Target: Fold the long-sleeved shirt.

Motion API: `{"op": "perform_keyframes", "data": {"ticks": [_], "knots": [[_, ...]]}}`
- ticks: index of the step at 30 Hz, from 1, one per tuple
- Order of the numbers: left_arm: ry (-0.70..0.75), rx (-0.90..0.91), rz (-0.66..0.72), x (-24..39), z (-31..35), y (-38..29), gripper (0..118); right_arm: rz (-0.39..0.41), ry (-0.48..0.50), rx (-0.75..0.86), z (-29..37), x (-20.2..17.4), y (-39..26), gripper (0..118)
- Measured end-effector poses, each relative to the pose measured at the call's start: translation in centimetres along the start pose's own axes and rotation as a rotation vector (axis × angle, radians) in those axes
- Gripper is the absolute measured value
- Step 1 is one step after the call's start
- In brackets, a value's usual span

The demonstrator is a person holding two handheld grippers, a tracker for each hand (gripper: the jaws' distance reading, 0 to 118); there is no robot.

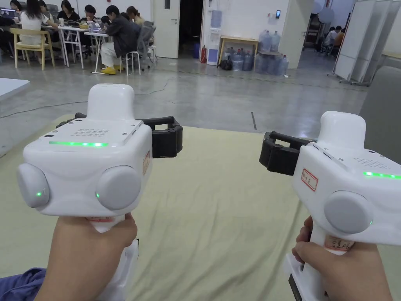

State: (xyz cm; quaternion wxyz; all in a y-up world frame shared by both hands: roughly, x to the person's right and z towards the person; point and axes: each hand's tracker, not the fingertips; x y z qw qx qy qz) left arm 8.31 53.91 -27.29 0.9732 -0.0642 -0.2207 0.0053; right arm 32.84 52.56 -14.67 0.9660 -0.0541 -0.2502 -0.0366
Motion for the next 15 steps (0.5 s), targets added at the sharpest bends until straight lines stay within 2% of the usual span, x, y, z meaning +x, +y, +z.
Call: {"op": "perform_keyframes", "data": {"ticks": [15], "knots": [[-0.008,0.004,-0.007,0.12,0.17,0.04,118,0.006,0.004,0.002,0.13,-0.24,0.14,118]]}}
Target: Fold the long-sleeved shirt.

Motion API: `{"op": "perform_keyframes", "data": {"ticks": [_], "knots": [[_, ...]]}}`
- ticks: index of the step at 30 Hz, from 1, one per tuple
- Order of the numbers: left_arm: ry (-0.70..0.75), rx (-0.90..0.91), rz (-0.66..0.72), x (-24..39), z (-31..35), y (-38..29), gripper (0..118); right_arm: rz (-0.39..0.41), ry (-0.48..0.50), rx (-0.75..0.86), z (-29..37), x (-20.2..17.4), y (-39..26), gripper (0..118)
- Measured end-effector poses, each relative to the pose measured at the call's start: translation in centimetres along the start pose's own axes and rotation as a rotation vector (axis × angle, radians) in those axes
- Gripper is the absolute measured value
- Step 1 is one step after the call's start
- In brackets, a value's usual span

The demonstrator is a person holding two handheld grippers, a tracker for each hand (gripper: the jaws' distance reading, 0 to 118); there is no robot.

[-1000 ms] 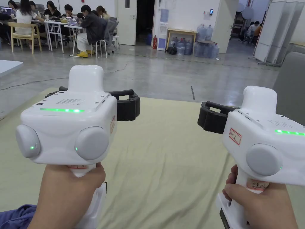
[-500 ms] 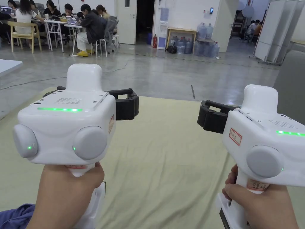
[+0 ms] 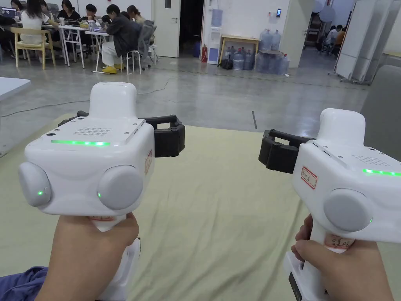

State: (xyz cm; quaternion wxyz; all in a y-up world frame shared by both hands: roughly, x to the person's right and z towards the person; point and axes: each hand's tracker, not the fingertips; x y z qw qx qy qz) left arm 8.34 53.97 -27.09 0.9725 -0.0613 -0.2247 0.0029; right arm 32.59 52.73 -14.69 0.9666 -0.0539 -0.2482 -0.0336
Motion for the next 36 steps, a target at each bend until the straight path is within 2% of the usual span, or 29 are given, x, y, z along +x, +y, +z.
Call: {"op": "perform_keyframes", "data": {"ticks": [27,30,31,32,33,34,35,36], "knots": [[-0.007,0.011,-0.028,0.6,0.0,0.0,118,-0.003,-0.009,0.008,0.1,-0.1,0.1,118],[-0.015,0.017,-0.021,0.5,0.1,-0.1,118,0.007,0.013,0.001,0.1,-0.1,0.2,118],[-0.048,0.031,-0.011,0.4,0.4,-0.1,109,0.004,-0.018,-0.001,0.1,-0.3,0.2,118],[-0.111,0.077,0.011,0.1,0.9,-0.2,69,0.012,-0.036,0.001,0.3,-0.4,0.1,109],[-0.123,0.078,0.011,0.2,0.7,-0.2,0,0.034,-0.066,0.021,0.5,-0.5,0.0,47],[-0.035,0.068,-0.039,0.3,0.2,-0.5,0,0.062,-0.095,0.024,0.4,-0.6,0.0,2],[-0.074,0.059,-0.011,0.6,0.0,-0.6,0,0.042,-0.134,-0.004,0.2,-0.3,-0.2,2],[-0.101,0.057,-0.02,0.7,-0.2,-0.7,0,0.005,-0.075,-0.01,0.1,0.2,-0.5,2]]}}
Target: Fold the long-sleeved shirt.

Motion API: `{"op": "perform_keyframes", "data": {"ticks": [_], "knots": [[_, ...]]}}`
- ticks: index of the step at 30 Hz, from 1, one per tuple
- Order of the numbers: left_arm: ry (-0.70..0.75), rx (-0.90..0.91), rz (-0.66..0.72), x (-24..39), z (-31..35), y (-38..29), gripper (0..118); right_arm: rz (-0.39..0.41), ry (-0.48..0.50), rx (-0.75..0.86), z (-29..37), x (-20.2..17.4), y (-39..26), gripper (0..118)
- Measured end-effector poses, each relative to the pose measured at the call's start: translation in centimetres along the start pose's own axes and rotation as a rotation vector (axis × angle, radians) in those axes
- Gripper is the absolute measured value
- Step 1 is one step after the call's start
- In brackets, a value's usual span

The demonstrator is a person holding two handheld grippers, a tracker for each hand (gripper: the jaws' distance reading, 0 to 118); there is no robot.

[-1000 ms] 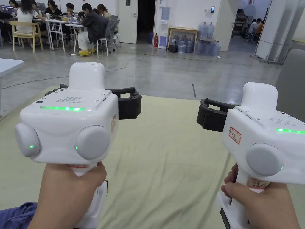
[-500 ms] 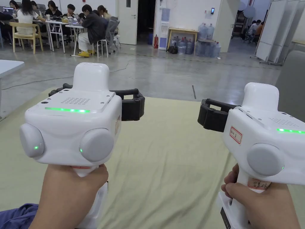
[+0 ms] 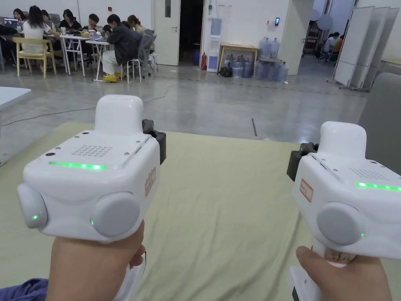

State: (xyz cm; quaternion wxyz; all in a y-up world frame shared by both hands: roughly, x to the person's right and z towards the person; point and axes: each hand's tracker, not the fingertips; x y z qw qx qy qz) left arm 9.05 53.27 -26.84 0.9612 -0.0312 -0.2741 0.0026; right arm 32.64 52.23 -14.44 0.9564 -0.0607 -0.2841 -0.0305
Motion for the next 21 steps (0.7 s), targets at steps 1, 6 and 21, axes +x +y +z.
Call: {"op": "perform_keyframes", "data": {"ticks": [1,6,21], "knots": [[-0.001,0.004,-0.004,0.1,0.1,-0.1,0,-0.029,0.048,-0.016,-0.1,0.5,-0.3,2],[-0.024,-0.011,0.011,0.4,-0.3,-0.6,0,-0.02,0.02,-0.018,-0.2,1.2,-0.8,2],[0.209,0.006,0.046,-8.3,3.9,1.2,0,0.05,0.351,-0.032,-1.6,-9.0,0.7,2]]}}
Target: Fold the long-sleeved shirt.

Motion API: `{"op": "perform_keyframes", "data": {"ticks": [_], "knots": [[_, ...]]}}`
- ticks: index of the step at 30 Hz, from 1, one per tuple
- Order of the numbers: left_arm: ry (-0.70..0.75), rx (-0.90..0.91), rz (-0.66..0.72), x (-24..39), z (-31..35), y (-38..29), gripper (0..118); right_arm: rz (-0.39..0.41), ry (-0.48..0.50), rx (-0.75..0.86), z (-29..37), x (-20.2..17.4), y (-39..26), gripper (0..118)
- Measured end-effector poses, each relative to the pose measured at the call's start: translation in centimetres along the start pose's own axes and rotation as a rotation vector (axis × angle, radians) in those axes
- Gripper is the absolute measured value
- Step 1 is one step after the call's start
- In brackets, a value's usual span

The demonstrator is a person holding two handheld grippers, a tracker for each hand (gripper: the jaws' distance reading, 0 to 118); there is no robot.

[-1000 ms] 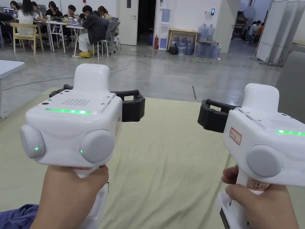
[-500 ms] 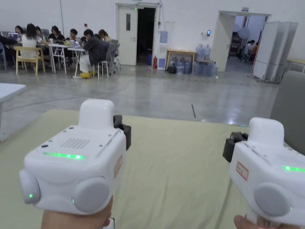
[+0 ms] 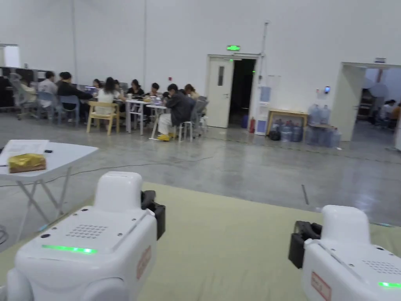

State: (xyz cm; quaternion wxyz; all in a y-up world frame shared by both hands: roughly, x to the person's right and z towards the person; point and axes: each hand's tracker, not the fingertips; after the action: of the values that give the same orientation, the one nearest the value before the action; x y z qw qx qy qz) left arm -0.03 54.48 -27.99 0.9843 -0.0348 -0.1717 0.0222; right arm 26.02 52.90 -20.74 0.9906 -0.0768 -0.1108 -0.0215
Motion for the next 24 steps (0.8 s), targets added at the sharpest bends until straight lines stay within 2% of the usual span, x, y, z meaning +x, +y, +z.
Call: {"op": "perform_keyframes", "data": {"ticks": [5,8,11,13,18,20,21,22,24], "knots": [[0.297,-0.034,-0.016,-9.9,4.8,-0.2,0,0.055,0.388,-0.038,-2.4,-11.9,-0.9,2],[0.411,-0.11,-0.101,-13.6,6.6,-1.3,0,0.061,0.531,-0.046,-1.9,-16.2,-1.8,2],[0.449,-0.192,-0.173,-15.5,6.7,-3.6,0,0.088,0.572,-0.063,-1.6,-17.9,-2.7,2],[0.408,-0.288,-0.146,-17.0,5.2,-5.9,0,0.109,0.586,-0.086,-1.7,-18.1,-3.5,2],[0.264,-0.595,0.15,-21.6,-0.7,-15.5,0,0.131,0.667,-0.239,-3.1,-17.1,-5.7,2],[0.234,-0.704,0.244,-23.3,-3.1,-19.7,0,0.142,0.665,-0.255,-3.5,-17.1,-6.5,2],[0.222,-0.749,0.273,-23.9,-4.2,-21.4,8,0.149,0.659,-0.26,-3.6,-17.2,-6.8,2],[0.237,-0.781,0.279,-24.3,-5.0,-22.9,26,0.158,0.659,-0.269,-3.6,-17.1,-7.0,2],[0.254,-0.837,0.263,-25.1,-6.4,-25.9,118,0.159,0.667,-0.288,-4.0,-17.1,-7.3,2]]}}
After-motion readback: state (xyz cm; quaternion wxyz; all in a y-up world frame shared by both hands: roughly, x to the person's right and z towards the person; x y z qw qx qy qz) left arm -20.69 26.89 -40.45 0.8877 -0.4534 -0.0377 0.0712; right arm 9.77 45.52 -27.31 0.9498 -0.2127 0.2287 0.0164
